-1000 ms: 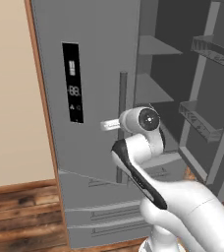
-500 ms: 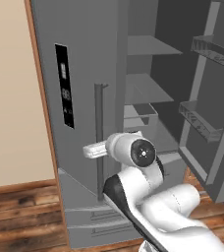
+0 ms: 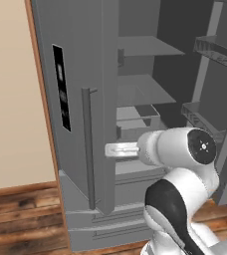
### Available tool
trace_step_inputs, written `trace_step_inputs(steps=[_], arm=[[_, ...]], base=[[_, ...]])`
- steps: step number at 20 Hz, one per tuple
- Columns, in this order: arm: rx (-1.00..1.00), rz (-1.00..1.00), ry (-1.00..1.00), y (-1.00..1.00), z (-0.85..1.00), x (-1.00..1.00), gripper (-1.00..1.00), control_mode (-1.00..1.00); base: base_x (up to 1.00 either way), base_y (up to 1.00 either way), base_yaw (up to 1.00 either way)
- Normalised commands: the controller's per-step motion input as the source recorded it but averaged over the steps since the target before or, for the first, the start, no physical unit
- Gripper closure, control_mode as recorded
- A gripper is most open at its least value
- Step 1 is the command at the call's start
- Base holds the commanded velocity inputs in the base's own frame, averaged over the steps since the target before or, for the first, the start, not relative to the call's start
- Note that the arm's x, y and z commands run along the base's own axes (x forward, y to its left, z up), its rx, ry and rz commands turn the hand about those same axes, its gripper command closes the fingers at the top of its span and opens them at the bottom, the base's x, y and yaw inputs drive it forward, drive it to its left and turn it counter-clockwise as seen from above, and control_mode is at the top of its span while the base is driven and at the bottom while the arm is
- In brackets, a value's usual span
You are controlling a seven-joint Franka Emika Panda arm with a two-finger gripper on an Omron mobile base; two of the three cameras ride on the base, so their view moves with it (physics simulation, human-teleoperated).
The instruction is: Open the fridge, grab two sodas, and place both sodas inside the bowl with ice on the dining counter.
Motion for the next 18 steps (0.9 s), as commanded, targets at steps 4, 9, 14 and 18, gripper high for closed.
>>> trace_step_inputs(steps=[4, 9, 14, 18], arm=[[0.27, 0.0, 0.17, -0.73, 0.19, -0.45, -1.0, -1.0], [0.31, 0.09, 0.03, -0.33, -0.14, 0.24, -1.0, -1.0], [0.33, 0.04, 0.07, -0.12, -0.01, 0.45, -1.0, -1.0], [0.34, 0.01, 0.1, -0.1, 0.03, 0.64, -1.0, -1.0]], base=[[0.0, 0.0, 0.0], [0.0, 0.0, 0.0], [0.0, 0.0, 0.0], [0.0, 0.0, 0.0]])
